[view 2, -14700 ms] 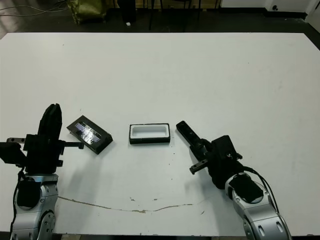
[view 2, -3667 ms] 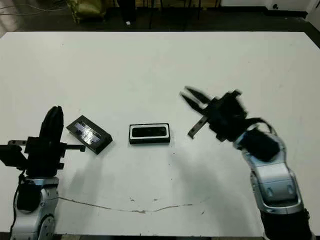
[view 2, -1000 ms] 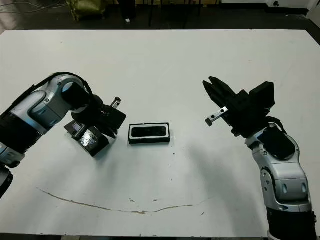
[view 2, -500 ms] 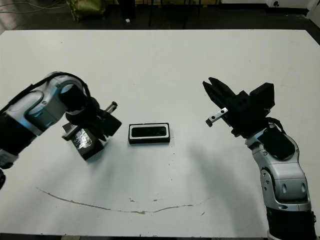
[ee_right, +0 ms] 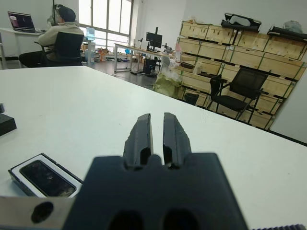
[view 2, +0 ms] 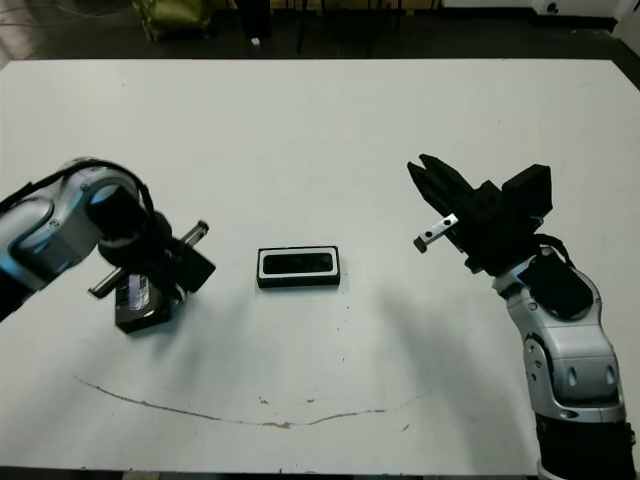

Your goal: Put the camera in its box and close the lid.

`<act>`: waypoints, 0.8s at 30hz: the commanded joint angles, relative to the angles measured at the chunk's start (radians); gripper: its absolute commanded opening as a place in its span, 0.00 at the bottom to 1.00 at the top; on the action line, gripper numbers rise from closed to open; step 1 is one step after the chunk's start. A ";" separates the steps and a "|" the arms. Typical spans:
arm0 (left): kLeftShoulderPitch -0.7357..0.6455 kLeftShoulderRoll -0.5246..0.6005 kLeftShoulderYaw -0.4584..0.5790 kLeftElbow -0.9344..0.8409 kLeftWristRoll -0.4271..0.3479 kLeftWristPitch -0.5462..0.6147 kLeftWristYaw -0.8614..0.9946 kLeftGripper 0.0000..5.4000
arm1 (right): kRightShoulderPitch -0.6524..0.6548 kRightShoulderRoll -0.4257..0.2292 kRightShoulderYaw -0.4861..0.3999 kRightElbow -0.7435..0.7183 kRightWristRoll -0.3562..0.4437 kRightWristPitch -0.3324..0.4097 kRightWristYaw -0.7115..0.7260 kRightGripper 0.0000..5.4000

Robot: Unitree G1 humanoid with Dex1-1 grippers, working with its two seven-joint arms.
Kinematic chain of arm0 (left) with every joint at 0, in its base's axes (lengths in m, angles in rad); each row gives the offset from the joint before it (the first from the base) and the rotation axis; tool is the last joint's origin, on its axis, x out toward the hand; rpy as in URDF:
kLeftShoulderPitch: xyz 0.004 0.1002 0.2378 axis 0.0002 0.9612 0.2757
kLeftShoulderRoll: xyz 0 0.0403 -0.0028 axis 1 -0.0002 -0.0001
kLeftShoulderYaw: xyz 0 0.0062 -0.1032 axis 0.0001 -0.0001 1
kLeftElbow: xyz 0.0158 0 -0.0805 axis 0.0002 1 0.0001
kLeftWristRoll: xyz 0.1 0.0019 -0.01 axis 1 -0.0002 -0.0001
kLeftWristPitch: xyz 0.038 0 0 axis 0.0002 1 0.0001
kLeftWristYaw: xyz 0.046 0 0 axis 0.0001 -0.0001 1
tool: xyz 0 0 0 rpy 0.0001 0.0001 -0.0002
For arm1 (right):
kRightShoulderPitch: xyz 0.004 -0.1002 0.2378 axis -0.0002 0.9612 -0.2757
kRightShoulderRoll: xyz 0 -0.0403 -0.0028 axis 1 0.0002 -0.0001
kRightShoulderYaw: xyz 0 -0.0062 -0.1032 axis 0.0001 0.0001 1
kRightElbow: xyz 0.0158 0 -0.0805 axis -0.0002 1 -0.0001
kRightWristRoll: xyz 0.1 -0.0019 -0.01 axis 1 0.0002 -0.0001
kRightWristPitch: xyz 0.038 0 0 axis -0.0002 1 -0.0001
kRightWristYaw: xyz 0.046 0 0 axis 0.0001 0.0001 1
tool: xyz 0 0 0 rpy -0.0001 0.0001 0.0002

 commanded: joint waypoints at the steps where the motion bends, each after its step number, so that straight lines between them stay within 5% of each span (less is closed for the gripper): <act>1: 0.029 0.035 -0.057 0.026 -0.053 0.020 -0.006 0.00 | 0.015 -0.025 -0.012 -0.005 -0.006 0.027 -0.002 0.00; 13: 0.055 0.105 -0.102 0.015 -0.099 0.001 -0.006 0.00 | 0.012 -0.034 -0.014 -0.001 -0.002 0.026 0.006 0.00; 24: 0.053 0.087 -0.031 0.019 -0.141 0.020 -0.006 0.00 | 0.012 -0.033 -0.002 0.006 -0.013 0.017 0.013 0.00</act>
